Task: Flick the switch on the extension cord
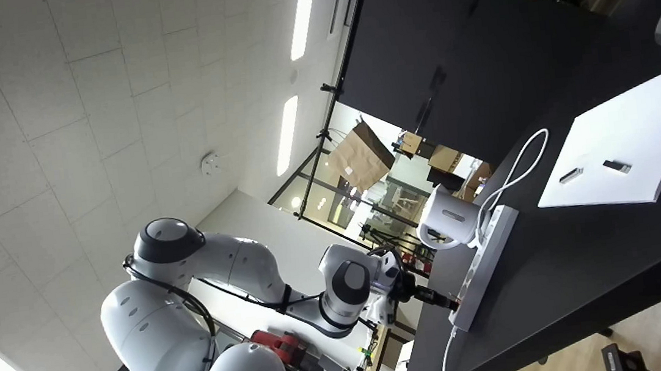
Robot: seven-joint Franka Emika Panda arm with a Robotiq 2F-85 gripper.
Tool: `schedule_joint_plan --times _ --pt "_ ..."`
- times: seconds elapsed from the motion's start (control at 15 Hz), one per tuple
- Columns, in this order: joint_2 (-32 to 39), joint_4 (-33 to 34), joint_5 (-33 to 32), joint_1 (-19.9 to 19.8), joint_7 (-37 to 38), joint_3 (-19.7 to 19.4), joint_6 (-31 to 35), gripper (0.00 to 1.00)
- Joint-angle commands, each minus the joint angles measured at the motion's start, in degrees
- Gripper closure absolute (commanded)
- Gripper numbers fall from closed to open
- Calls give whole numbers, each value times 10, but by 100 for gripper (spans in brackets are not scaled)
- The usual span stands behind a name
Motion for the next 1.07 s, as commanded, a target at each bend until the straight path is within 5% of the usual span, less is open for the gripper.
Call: schedule_joint_plan --times 0.0,0.6,1.0 --pt "20 27 0 3 4 -4 -13 100" --pt "51 82 -54 25 18 -27 -91 100" --pt "78 137 -161 46 44 -36 -195 100"
